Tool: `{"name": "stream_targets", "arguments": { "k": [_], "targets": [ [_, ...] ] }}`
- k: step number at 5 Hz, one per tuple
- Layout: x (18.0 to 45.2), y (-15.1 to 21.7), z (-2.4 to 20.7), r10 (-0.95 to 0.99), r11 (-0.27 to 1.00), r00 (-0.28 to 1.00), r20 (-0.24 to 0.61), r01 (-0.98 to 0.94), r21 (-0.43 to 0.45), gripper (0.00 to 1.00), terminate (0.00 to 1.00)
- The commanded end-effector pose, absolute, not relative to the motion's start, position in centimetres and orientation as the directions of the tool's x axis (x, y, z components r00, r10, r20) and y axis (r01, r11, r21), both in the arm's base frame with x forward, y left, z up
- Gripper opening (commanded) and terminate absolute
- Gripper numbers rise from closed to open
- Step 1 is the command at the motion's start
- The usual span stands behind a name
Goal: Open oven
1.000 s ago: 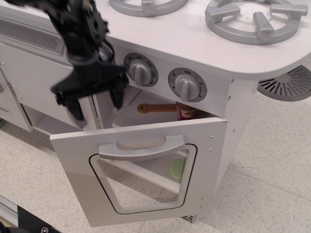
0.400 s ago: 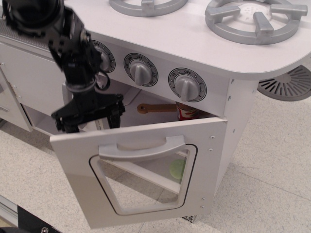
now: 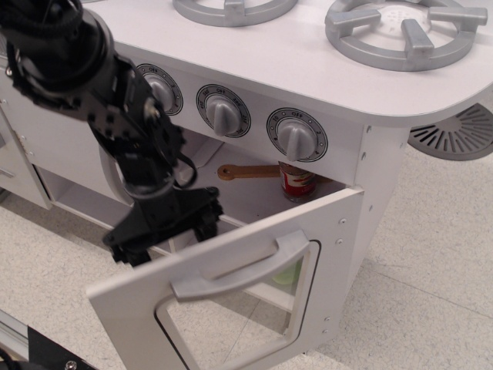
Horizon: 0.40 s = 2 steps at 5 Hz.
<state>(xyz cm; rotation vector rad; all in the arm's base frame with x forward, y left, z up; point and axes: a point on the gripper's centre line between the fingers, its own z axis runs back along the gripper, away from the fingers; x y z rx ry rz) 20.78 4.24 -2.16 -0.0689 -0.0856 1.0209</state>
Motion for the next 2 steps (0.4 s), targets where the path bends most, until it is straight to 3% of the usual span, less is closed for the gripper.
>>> {"name": "stream_targets", "arguments": {
  "k": [1,2],
  "targets": [
    [19.1,-0.9,-0.2,0.959,0.272,0.281,-0.037,-0.948,-0.163,1.0,0.0],
    [18.1,-2.5,0.4,0.97,0.223,0.23,-0.075,-0.971,-0.088,1.0,0.0]
  ]
}}
